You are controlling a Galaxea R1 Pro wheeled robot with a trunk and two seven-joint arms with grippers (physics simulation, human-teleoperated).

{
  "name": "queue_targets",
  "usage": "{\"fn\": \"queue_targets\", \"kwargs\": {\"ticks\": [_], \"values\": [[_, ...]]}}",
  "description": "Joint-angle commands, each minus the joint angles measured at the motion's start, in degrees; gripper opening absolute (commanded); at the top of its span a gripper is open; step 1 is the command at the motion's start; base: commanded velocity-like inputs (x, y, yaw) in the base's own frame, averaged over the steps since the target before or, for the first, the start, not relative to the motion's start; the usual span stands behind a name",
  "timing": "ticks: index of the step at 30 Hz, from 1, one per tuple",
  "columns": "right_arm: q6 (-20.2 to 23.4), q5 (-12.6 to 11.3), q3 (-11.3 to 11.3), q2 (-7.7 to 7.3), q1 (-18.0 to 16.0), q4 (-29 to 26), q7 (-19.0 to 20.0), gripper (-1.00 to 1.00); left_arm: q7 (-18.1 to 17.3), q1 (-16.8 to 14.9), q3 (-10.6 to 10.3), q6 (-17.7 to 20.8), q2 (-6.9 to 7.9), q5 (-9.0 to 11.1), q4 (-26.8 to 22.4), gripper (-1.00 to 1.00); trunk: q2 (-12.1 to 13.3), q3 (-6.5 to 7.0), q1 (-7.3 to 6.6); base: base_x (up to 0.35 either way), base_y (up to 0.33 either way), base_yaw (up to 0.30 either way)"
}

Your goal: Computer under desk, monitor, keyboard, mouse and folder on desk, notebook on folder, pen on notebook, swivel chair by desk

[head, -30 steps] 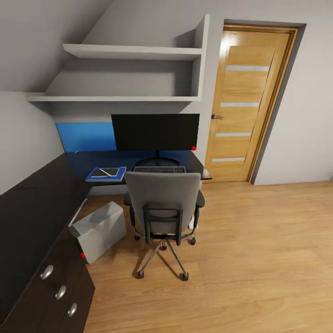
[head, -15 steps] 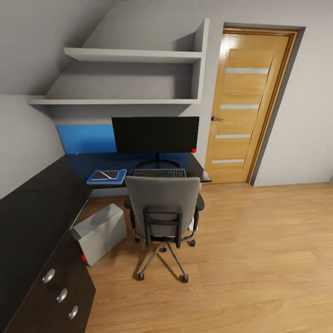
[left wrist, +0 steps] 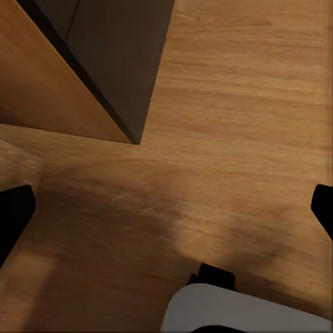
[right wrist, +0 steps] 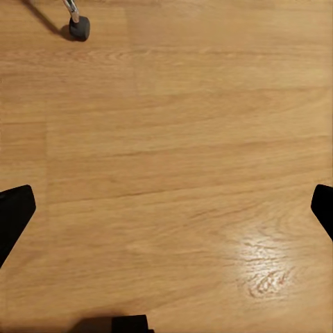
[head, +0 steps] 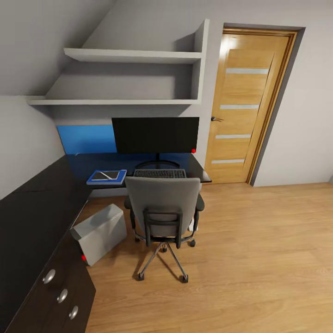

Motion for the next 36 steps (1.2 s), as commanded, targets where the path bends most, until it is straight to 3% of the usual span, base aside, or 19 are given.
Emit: {"fn": "queue_targets", "kwargs": {"ticks": [1, 12, 36], "values": [[-0.1, -0.2, 0.5, 0.02, 0.0, 0.1, -0.3, 1.0, 0.5, 0.0, -0.5, 0.0, -0.02, 0.0, -0.1, 1.0, 0.0, -0.06, 0.0, 0.0, 0.0, 0.0], [-0.1, -0.2, 0.5, 0.02, 0.0, 0.1, -0.3, 1.0, 0.4, 0.0, -0.5, 0.0, -1.07, -0.1, -0.1, 1.0, 0.0, -0.06, 0.0, 0.0, 0.0, 0.0], [-0.1, -0.2, 0.5, 0.02, 0.0, 0.1, -0.3, 1.0, 0.4, 0.0, -0.6, 0.0, -1.17, -0.1, -0.1, 1.0, 0.0, -0.06, 0.0, 0.0, 0.0, 0.0]]}}
